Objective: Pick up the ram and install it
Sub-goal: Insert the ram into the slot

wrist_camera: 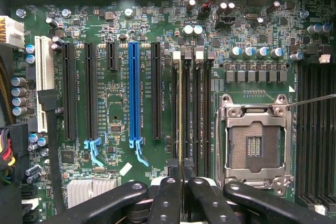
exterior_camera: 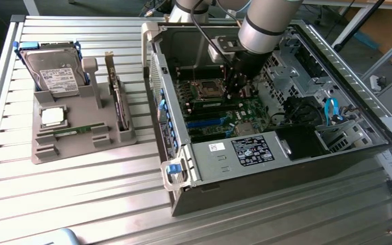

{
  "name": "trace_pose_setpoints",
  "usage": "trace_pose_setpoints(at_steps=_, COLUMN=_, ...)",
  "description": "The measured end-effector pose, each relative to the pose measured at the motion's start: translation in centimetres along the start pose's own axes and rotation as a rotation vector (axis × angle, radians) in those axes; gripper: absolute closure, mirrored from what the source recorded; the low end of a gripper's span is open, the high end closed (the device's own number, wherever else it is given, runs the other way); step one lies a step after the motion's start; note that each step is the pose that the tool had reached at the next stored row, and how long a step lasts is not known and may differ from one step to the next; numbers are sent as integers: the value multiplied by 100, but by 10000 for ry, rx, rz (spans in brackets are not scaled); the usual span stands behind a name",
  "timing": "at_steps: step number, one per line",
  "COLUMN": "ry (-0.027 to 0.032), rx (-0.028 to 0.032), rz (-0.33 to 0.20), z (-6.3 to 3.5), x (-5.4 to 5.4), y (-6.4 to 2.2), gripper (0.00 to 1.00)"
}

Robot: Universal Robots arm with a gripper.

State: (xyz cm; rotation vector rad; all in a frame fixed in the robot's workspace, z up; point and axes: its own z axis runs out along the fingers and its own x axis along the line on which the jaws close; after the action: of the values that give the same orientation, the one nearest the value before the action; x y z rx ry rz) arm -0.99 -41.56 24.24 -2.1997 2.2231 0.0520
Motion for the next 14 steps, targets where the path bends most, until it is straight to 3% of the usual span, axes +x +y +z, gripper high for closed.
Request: trace_pose_setpoints(at_steps=14, ry=-2, rx=1, rz=1, z=12, x=0, y=18, gripper=88)
